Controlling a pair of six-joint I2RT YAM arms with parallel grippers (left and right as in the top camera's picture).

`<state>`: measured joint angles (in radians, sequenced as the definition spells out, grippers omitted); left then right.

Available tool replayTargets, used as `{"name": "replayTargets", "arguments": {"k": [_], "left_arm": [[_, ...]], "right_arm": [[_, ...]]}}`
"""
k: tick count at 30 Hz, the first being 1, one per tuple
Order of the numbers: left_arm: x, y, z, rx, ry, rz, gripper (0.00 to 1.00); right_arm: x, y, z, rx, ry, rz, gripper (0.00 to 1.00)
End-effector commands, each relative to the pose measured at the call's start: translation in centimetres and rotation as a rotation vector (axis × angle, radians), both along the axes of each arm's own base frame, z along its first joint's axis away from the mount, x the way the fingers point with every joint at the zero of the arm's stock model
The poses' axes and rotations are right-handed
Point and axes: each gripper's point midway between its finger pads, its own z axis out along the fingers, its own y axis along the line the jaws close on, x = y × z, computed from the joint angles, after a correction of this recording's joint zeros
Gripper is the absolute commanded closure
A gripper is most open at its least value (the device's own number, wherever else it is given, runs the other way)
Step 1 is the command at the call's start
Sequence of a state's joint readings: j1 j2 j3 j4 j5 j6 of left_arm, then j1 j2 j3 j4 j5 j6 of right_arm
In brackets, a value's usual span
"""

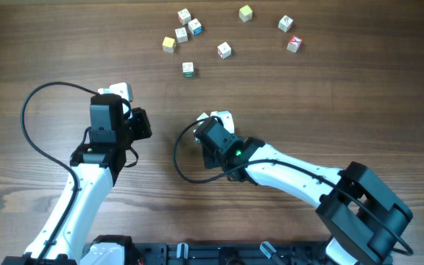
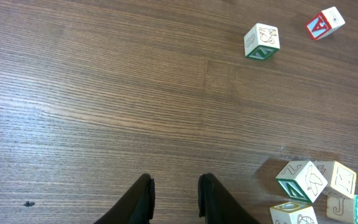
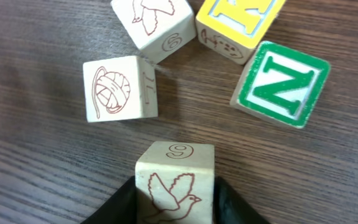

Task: Form a circle

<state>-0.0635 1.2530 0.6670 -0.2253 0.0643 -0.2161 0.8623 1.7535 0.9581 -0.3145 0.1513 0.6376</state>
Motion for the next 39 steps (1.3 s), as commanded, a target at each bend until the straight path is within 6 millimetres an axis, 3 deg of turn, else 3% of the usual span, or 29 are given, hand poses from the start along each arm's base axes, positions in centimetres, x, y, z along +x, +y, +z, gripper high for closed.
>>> {"name": "replayTargets", "arguments": {"k": [1, 5, 8, 15, 26, 39], "left_arm": [[0.2, 0.2, 0.1, 0.003, -0.001, 0.010, 0.73], [0.2, 0.3, 0.1, 0.003, 0.000, 0.010, 0.73], [0.2, 0.2, 0.1, 0.003, 0.000, 0.007, 0.73], [0.2, 0.2, 0.1, 0.003, 0.000, 0.007, 0.73], [0.2, 0.2, 0.1, 0.003, 0.000, 0.007, 0.72], [0.2, 0.1, 0.1, 0.003, 0.000, 0.007, 0.71]], "right_arm": [[0.4, -0.7, -0.8, -0.041, -0.012, -0.012, 0.53], [0.4, -0.7, -0.9, -0.041, -0.011, -0.013, 0.42], [0.4, -0.6, -0.9, -0.036, -0.011, -0.018, 0.41], [0.4, -0.6, -0.9, -0.029, -0.007, -0.036, 0.58], [1.0, -1.3, -0.7, -0.063, -0.041, -0.055, 0.73], [1.2, -1.6, -0.6, -0.078, -0.058, -0.065, 0.73]]}}
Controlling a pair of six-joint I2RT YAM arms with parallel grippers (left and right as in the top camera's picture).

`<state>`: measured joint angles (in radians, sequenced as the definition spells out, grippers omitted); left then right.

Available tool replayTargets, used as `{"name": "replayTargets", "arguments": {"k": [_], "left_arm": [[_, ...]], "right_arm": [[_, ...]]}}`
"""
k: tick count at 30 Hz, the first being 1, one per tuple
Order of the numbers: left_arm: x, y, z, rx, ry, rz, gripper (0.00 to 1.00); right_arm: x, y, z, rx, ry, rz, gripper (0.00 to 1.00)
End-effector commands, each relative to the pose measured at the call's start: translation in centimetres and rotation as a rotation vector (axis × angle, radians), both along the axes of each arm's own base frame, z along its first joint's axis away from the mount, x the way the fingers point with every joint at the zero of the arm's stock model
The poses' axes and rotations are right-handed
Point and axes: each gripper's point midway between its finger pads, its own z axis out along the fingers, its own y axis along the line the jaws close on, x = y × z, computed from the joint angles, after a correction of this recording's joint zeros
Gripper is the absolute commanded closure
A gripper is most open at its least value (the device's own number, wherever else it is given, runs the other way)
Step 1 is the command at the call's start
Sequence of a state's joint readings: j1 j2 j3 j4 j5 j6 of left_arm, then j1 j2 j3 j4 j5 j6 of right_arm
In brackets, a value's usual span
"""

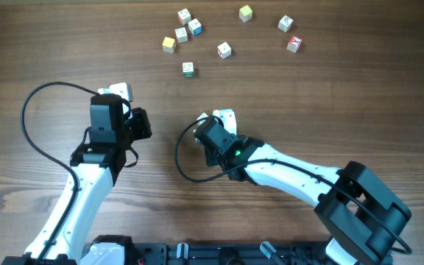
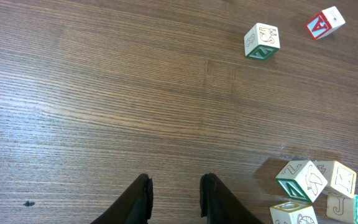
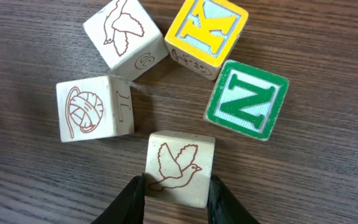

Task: Form a circle

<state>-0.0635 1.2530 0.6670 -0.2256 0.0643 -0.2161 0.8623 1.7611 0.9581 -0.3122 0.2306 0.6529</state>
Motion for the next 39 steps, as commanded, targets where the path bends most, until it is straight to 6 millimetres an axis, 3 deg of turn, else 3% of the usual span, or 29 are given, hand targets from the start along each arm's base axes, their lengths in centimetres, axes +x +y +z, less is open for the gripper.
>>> {"name": "replayTargets", "arguments": {"k": [1, 17, 19, 23, 27, 32, 39], "left_arm": [[0.20, 0.15, 0.08, 0.003, -0.001, 0.007, 0.71], [0.20, 0.15, 0.08, 0.003, -0.001, 0.007, 0.70], [0.20, 0.15, 0.08, 0.003, -0.001, 0.007, 0.70], [0.20, 0.15, 0.08, 0.003, -0.001, 0.007, 0.70], [0.20, 0.15, 0.08, 0.003, -0.001, 0.007, 0.70], [0.20, 0.15, 0.08, 0.003, -0.001, 0.007, 0.70], [0.20, 0.15, 0.08, 0.003, -0.001, 0.007, 0.69]], "right_arm": [[0.32, -0.64, -0.60, -0.035, -0.011, -0.014, 0.73], [-0.12, 0.23, -0.67, -0.028, 0.004, 0.077, 0.73], [-0.13, 0.22, -0.67, -0.029, 0.004, 0.077, 0.63], [0.07, -0.01, -0.62, -0.038, -0.007, 0.066, 0.60], [0.08, -0.02, -0.62, -0.039, -0.008, 0.065, 0.61], [0.08, -0.03, -0.62, -0.040, -0.007, 0.066, 0.70], [0.21, -0.18, -0.58, -0.047, -0.015, 0.061, 0.70]]}}
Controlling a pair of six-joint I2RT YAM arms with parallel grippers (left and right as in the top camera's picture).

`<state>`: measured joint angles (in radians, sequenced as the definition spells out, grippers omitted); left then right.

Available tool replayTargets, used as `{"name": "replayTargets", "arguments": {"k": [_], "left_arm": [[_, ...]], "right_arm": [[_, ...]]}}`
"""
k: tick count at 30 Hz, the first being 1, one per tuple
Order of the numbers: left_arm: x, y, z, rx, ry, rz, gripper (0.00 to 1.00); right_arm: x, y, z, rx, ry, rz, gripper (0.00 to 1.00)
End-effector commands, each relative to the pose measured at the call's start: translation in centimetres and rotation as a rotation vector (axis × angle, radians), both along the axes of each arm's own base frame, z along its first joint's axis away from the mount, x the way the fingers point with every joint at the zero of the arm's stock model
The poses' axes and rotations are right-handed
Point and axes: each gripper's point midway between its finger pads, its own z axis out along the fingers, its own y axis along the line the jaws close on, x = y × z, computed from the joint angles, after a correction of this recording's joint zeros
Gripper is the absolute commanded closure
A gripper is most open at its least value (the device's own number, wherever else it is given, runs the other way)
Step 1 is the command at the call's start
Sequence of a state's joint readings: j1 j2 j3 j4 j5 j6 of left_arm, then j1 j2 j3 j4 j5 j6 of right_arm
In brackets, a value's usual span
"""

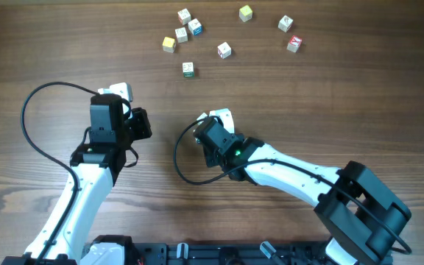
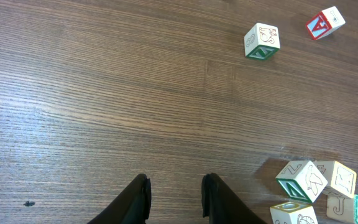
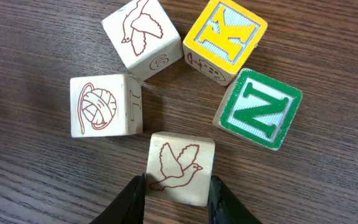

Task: Form a circle

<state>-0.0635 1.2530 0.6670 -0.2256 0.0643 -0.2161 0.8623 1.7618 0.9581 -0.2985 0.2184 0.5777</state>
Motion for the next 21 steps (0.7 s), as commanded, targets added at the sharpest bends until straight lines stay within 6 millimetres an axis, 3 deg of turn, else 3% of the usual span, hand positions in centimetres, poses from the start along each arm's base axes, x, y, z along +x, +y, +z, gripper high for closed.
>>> {"name": "replayTargets", "arguments": {"k": [1, 21], "left_arm": [[0.20, 0.15, 0.08, 0.003, -0.001, 0.007, 0.69], [0.20, 0.15, 0.08, 0.003, -0.001, 0.007, 0.69]], "right_arm": [[0.21, -0.61, -0.64, -0.033, -0.005, -0.012, 0.70], [0.16, -0.51, -0.65, -0.043, -0.008, 0.019, 0.70]]}}
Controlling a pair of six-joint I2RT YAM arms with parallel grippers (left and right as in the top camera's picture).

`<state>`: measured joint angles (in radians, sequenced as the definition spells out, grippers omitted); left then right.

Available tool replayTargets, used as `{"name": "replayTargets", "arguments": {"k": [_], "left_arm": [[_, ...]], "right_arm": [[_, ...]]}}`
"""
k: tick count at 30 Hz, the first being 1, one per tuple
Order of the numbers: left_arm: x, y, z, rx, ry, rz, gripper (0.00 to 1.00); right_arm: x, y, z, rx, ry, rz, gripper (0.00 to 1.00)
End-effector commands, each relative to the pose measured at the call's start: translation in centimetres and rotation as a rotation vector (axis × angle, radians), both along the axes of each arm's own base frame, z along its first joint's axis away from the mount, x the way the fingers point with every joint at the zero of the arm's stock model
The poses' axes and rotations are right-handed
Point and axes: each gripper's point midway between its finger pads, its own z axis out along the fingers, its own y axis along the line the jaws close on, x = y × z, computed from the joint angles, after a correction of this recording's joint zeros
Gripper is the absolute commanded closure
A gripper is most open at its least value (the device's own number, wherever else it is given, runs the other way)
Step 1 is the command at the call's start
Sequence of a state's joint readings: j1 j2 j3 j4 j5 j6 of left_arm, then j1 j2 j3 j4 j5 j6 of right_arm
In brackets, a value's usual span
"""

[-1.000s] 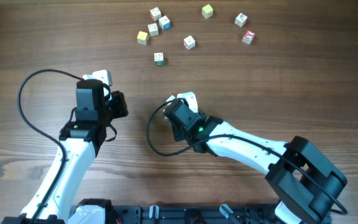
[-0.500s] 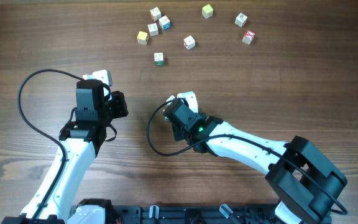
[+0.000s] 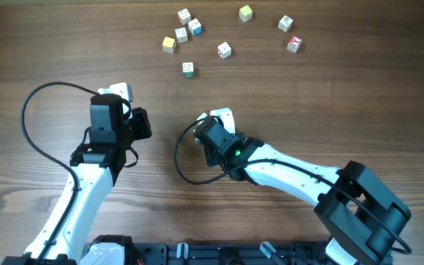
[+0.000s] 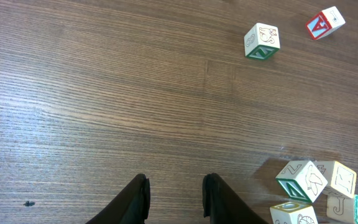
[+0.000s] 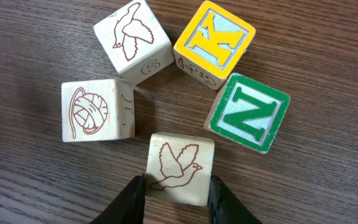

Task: Form a circle

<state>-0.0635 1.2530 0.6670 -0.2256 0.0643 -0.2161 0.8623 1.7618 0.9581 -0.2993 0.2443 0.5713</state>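
Five wooden blocks lie in a small ring in the right wrist view: a bird block (image 5: 180, 168), a yarn-ball block (image 5: 97, 111), a second bird block (image 5: 132, 37), a yellow K block (image 5: 215, 43) and a green N block (image 5: 250, 112). My right gripper (image 5: 178, 198) is shut on the near bird block, with a finger touching each of its sides. My left gripper (image 4: 174, 199) hangs open over bare wood with nothing between its fingers. In the overhead view the right gripper (image 3: 221, 118) is near the table's middle and the left gripper (image 3: 121, 91) is to its left.
Several loose blocks (image 3: 224, 49) are scattered along the far side of the table (image 3: 330, 96). The left wrist view shows a green-edged block (image 4: 261, 41), a red A block (image 4: 325, 22) and a tight cluster (image 4: 303, 180) at lower right.
In the right wrist view the four neighbouring blocks sit slightly further left, while the bird block stays fixed between my right fingers. The left gripper has not moved.
At first the bird block sat large and deep between my right fingers, below three other blocks. By 2.0 s ago the camera was higher, the block was at the fingertips and a five-block ring showed. Only slight sideways shifts followed. The left fingers spread a little.
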Motion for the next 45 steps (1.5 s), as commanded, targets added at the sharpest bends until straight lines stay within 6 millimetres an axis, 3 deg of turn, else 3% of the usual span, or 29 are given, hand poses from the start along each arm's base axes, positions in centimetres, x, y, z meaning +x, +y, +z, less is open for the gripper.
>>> {"name": "replayTargets", "arguments": {"k": [1, 17, 39, 42, 45], "left_arm": [[0.20, 0.15, 0.08, 0.003, -0.001, 0.007, 0.69], [0.20, 0.15, 0.08, 0.003, -0.001, 0.007, 0.69], [0.20, 0.15, 0.08, 0.003, -0.001, 0.007, 0.68], [0.20, 0.15, 0.08, 0.003, -0.001, 0.007, 0.67], [0.20, 0.15, 0.08, 0.003, -0.001, 0.007, 0.67]], "right_arm": [[-0.12, -0.19, -0.73, -0.025, 0.011, 0.025, 0.70], [0.03, -0.23, -0.66, -0.036, -0.001, 0.037, 0.65], [0.26, 0.06, -0.48, -0.060, -0.025, 0.105, 0.66], [0.22, 0.00, -0.52, -0.062, -0.023, 0.104, 0.63], [0.05, -0.19, -0.64, -0.071, -0.015, 0.105, 0.54]]}}
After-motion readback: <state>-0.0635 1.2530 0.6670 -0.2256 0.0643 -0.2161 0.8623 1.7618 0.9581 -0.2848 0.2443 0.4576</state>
